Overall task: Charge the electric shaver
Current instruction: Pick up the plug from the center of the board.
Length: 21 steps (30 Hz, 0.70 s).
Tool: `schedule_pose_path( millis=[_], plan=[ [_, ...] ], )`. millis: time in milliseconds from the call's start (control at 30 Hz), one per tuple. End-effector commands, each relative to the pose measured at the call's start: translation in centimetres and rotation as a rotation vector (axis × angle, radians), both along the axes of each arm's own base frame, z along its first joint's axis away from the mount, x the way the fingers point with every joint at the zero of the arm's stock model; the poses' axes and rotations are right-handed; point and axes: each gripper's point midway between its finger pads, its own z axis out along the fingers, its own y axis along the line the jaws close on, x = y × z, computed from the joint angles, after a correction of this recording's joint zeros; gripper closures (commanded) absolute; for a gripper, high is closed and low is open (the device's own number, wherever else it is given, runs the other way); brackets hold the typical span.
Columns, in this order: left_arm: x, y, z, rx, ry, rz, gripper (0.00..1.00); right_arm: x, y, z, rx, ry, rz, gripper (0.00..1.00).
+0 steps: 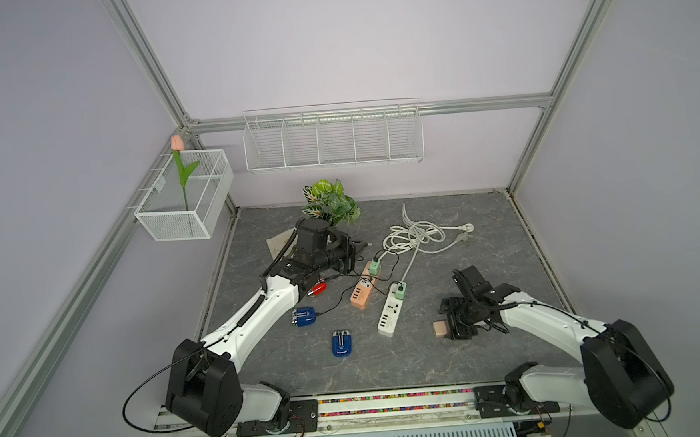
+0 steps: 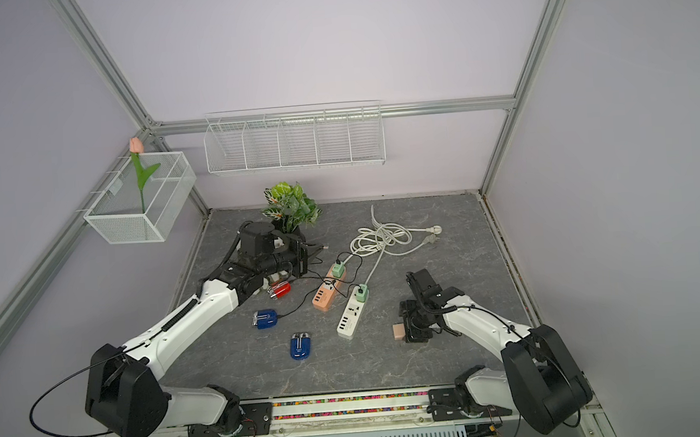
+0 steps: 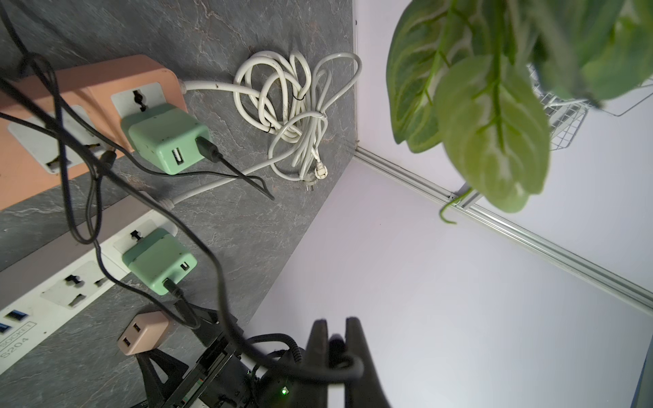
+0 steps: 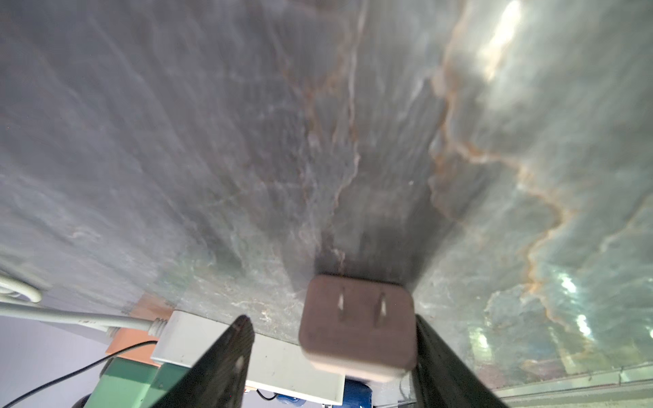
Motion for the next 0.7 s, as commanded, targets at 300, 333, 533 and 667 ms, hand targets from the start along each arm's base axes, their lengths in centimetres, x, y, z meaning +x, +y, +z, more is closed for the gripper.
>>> schedule_pose_path(
  millis=[300,333,533,667],
  plan=[
    [-0.5,0.5,-0.4,0.004,0.033,0.02,1.0,-1.7,-0.7,-2.2,-0.034,0.143,-0.036,0.39],
    [-0.5,0.5,-0.4,0.003,0.035,0.023,1.0,-1.7,-0.7,-2.3,-0.032,0.143,-0.035,0.4],
    [-0.5,0.7,-0.4,0.011,0.034,0.028,1.0,-1.9,-0.8,-3.2,-0.01,0.148,-0.035,0.51],
    [-0.7,0.9,-0.3,0.014,0.038,0.03,1.0,-1.7,-0.4,-3.3,0.022,0.13,-0.033,0.66]
  ],
)
